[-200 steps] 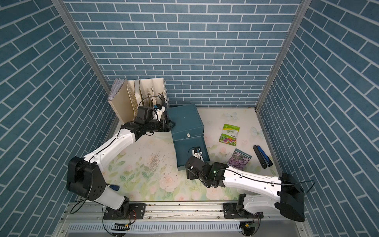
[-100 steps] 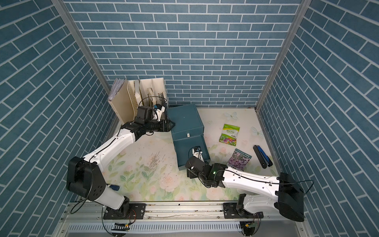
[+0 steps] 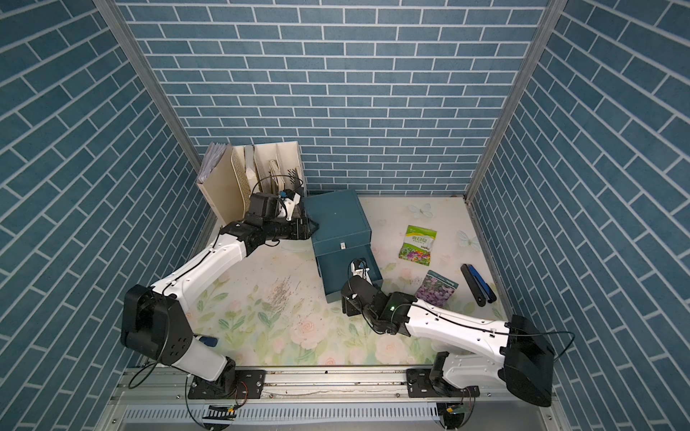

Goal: Take the seed bags out of the drawer
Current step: Close the drawer in the storage box.

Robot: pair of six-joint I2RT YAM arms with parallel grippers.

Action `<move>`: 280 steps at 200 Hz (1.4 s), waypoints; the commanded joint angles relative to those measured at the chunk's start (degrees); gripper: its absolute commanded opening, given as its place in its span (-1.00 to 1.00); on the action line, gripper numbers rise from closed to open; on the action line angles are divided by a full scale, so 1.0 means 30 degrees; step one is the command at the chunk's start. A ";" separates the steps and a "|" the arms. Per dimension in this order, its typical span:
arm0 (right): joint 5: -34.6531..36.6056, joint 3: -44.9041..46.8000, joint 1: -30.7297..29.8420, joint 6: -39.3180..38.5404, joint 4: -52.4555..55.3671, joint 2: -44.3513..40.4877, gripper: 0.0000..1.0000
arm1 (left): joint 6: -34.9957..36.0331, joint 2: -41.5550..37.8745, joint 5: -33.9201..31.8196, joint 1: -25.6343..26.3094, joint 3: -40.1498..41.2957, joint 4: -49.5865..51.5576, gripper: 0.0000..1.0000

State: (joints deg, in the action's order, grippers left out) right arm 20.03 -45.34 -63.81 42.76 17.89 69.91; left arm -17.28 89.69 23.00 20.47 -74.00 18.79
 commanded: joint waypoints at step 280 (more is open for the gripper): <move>-0.0440 -0.0401 0.3600 -0.4621 -1.1448 0.5665 0.33 | 0.0867 0.1304 -0.0686 -0.0204 0.0262 0.3904 0.61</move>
State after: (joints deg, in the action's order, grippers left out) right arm 17.54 -47.18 -53.63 29.95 -11.66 85.49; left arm -17.12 90.37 23.97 20.27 -75.00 19.88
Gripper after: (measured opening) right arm 0.663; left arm 0.803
